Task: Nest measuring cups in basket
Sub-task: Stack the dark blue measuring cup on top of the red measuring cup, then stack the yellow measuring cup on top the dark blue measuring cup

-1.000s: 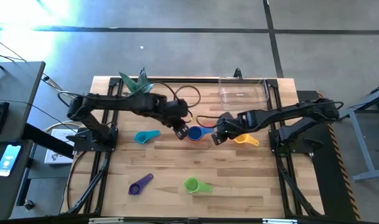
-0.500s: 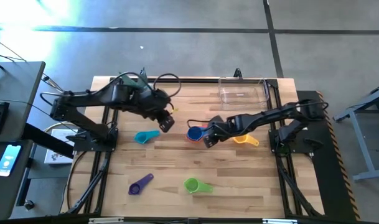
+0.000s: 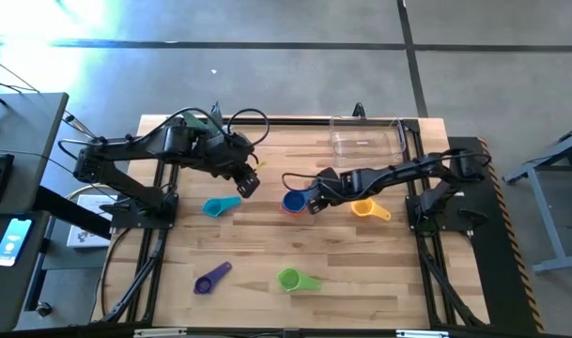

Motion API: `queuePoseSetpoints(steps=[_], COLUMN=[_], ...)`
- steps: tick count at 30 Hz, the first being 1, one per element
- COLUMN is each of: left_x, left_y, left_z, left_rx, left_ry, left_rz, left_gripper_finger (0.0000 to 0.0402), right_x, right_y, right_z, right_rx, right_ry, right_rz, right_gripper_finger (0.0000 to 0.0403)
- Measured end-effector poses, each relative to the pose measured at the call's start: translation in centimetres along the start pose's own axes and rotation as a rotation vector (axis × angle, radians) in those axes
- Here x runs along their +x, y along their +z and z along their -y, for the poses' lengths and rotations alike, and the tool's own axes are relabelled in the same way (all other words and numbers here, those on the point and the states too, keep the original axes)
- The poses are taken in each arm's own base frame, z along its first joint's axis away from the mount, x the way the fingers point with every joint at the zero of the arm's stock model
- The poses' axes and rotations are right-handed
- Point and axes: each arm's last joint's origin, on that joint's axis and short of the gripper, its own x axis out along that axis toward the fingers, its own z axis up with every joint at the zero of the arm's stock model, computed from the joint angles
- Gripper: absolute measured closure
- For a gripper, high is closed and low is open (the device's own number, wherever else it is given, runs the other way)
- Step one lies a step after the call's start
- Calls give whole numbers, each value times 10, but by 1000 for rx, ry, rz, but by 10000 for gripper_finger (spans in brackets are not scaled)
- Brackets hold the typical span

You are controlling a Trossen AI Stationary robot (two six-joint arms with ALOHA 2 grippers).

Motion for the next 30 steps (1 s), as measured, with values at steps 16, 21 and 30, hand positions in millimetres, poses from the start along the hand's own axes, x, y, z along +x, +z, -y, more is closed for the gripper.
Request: queuePoseSetpoints(steps=[16, 21, 30], left_x=[-1, -2, 10], left_y=[-7, -20, -43], left_z=[0, 8, 15], left_rx=[30, 58, 30], left_ry=[27, 47, 99], left_rz=[-50, -87, -116], left_gripper_finger=[312, 312, 312], right_x=[-5, -22, -52], right_y=[-9, -15, -31], right_z=[-6, -12, -1], right_rx=[7, -33, -113], right_ry=[85, 76, -67], right_rz=[-120, -156, -165], right_gripper_finger=[242, 242, 242])
